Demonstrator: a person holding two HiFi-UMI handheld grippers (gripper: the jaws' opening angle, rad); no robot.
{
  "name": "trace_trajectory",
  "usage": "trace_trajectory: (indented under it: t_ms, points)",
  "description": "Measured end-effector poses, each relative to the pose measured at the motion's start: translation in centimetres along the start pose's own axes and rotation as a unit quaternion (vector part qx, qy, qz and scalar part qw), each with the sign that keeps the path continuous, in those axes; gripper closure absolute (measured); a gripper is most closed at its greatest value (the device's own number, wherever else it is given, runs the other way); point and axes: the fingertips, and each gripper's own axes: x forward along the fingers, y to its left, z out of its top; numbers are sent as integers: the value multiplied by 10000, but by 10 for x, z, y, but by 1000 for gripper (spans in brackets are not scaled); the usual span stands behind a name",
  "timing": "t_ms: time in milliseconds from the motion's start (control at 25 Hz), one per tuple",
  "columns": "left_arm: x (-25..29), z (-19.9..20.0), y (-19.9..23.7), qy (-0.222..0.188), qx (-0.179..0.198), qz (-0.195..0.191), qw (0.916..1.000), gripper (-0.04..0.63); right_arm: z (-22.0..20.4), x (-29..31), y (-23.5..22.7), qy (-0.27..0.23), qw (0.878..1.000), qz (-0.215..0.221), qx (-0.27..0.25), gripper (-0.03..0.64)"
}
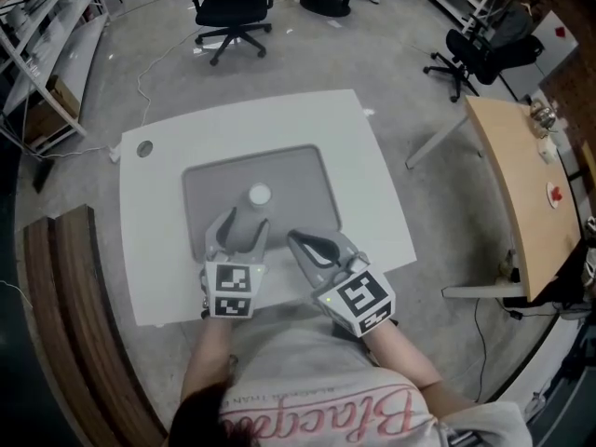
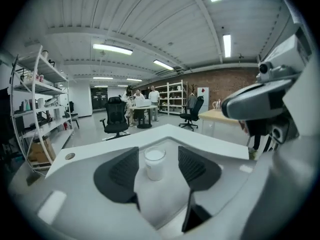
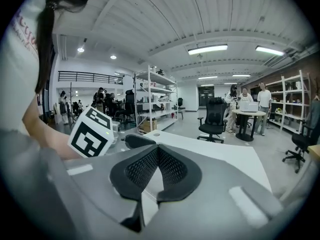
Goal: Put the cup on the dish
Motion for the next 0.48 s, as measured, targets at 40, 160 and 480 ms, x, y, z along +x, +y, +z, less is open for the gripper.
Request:
trace_trajectory:
  t_ms: [40, 160, 480]
  points:
    - [-10, 5, -2, -102, -10, -19, 9999, 364, 1, -2, 3, -32, 10000, -27, -19, 618]
    - [-38, 20, -3, -413, -20, 28, 9991, 459, 6, -6, 11, -131, 9998, -115, -96, 618]
    - [-87, 41, -5, -832, -96, 321, 9960, 597, 12, -18, 21, -338, 9992, -174, -111, 618]
